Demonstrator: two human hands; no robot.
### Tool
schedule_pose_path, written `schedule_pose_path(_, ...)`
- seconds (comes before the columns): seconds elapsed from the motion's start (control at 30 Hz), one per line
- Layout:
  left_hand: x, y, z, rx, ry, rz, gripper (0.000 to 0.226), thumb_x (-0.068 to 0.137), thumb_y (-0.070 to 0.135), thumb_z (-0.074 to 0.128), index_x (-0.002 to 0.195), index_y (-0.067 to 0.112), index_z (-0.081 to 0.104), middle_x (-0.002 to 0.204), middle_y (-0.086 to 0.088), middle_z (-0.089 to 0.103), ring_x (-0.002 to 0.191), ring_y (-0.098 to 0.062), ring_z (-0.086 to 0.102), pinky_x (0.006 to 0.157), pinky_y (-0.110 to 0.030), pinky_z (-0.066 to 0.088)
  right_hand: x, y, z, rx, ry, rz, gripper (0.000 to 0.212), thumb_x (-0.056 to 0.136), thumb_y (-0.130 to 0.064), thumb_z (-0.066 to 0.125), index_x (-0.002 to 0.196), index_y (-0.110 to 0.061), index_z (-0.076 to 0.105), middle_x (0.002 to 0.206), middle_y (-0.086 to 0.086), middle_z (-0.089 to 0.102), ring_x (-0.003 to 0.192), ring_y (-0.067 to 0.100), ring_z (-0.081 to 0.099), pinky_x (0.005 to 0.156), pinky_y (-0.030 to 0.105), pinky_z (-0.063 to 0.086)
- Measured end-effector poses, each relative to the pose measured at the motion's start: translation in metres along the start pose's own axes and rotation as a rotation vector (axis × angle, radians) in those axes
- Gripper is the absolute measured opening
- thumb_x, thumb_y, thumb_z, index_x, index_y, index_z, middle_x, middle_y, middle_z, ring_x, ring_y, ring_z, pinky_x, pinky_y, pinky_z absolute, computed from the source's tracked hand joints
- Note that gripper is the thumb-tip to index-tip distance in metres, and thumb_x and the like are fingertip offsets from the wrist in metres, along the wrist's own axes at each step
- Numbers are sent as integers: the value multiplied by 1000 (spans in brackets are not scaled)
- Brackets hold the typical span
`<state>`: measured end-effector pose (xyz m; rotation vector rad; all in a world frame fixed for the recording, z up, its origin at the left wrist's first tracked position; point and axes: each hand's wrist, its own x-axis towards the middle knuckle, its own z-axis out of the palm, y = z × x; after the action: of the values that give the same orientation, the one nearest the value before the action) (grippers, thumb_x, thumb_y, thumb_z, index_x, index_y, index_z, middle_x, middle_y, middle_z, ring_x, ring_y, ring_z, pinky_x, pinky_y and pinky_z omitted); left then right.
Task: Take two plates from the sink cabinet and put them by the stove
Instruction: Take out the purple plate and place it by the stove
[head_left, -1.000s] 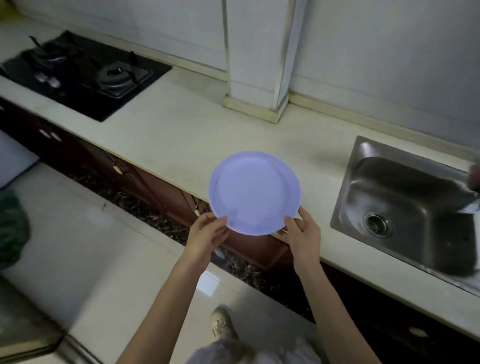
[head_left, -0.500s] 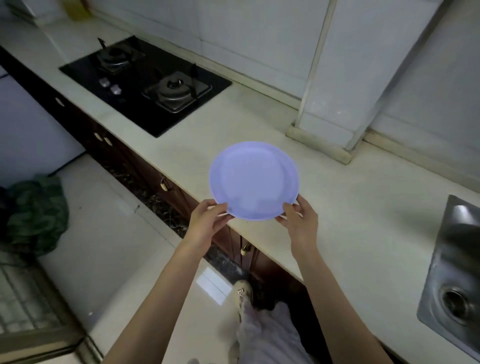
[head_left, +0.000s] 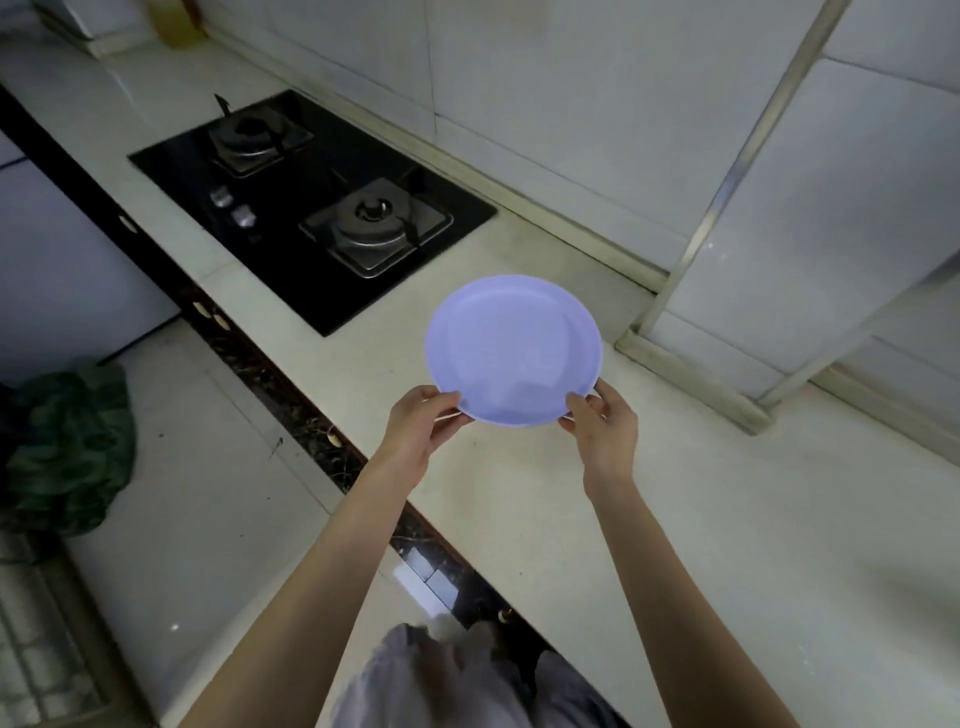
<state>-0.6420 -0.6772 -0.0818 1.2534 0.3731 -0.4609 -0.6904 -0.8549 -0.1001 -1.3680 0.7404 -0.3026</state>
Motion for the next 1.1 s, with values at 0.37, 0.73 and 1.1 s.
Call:
schedule_pose_path(0.37, 133, 54, -11, 160, -135, -91, 3, 83, 1, 58, 85, 1, 59, 91, -11, 69, 82, -16, 68, 81, -23, 54, 73, 3, 81, -110, 212, 21, 41, 79, -15, 63, 118, -12, 53, 90, 6, 68, 85, 25, 65, 81, 40, 53)
schedule_pose_path(0.73, 288, 86, -7, 535, -196, -117, 15, 74, -2, 64, 62, 5, 58, 55, -5, 67, 60, -20, 68, 71, -28, 56, 149, 19, 163, -220, 444, 95, 36, 79, -11, 59, 115, -9, 57, 69, 15, 70, 62, 23, 65, 55, 23, 46)
schedule_pose_path(1.1, 363, 77, 25, 529, -141, -71, 26, 74, -6, 63, 62, 9, 44, 67, -11, 54, 76, -27, 59, 84, -40, 54, 215, 29, 183, -233, 481, 98, 39, 83, -5, 53, 122, -1, 52, 64, 18, 64, 59, 29, 65, 65, 35, 54)
